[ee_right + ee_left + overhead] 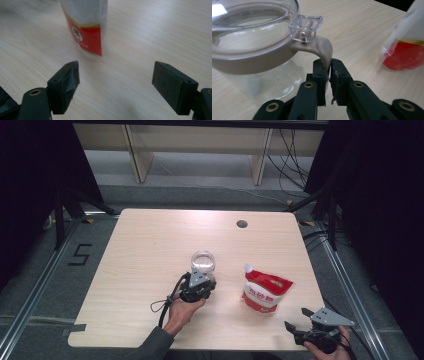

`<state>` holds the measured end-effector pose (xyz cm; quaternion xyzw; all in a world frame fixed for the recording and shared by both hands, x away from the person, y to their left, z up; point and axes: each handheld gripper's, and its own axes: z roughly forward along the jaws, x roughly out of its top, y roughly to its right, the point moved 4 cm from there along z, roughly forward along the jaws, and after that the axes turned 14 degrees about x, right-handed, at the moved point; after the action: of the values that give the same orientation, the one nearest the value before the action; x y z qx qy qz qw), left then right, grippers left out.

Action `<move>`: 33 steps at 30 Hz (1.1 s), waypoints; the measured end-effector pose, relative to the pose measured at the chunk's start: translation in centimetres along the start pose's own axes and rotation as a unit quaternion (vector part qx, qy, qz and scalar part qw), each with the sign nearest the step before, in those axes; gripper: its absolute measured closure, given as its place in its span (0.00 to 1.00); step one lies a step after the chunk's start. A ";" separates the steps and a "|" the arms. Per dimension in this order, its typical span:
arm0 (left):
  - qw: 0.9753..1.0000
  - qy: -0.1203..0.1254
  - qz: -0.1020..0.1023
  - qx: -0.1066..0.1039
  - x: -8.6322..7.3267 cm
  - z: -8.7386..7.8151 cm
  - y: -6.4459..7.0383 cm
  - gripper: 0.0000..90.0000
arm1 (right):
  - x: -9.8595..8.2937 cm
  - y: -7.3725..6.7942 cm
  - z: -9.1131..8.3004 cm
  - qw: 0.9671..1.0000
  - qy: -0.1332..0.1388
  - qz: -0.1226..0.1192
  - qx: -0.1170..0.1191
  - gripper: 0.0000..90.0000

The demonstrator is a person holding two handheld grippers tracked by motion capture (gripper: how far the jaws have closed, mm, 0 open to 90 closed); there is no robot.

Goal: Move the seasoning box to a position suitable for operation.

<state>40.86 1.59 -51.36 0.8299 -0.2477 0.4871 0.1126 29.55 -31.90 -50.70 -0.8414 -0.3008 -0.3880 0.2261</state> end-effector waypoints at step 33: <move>0.999 -0.017 0.021 -0.043 -3.0 -5.4 -2.3 0.87 | 0.1 -0.1 0.2 1.000 -0.006 -0.005 0.006 0.25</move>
<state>36.74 6.79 -51.14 0.8270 -0.2877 0.4642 0.1333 29.64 -31.73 -50.76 -0.8408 -0.3088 -0.3823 0.2269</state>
